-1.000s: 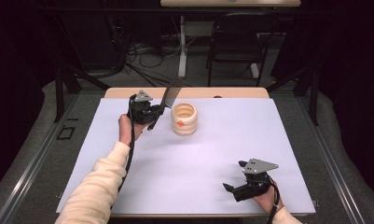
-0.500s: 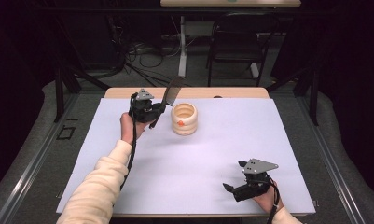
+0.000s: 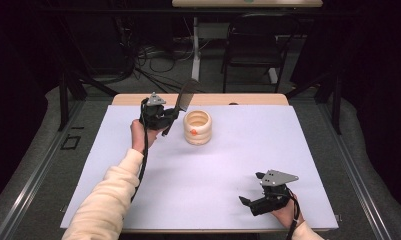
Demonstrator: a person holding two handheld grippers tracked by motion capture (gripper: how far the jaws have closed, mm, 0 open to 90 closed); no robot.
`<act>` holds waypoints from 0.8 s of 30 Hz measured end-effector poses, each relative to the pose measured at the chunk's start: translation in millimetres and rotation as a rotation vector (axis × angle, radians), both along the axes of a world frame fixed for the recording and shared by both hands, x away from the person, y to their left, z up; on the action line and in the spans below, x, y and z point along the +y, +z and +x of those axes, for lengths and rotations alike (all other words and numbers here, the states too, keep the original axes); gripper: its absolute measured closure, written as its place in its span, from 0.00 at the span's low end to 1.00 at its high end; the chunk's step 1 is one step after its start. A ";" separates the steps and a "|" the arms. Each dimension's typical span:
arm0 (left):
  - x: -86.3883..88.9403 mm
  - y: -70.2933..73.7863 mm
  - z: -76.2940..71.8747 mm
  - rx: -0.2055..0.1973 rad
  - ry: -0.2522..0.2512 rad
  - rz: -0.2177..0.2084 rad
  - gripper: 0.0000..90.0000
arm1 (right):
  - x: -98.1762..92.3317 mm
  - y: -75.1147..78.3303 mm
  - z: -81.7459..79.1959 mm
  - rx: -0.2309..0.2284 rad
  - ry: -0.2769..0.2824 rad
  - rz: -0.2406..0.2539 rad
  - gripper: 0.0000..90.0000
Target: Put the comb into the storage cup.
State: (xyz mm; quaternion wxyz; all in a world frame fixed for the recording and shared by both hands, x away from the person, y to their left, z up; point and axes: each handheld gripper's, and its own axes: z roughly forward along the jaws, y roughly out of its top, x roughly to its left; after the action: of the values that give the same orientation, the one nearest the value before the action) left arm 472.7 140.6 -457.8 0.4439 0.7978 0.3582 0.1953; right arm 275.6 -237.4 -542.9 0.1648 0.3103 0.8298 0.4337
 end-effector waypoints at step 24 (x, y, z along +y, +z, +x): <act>-9.1 4.0 4.6 -0.006 -0.006 -0.030 0.80 | -0.4 0.0 0.1 0.010 -0.004 0.006 0.00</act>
State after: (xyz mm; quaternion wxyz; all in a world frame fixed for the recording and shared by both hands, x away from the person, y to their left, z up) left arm 477.3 131.6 -453.9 0.4575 0.7914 0.3576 0.1910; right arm 275.7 -237.8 -542.9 0.1607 0.3144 0.8286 0.4344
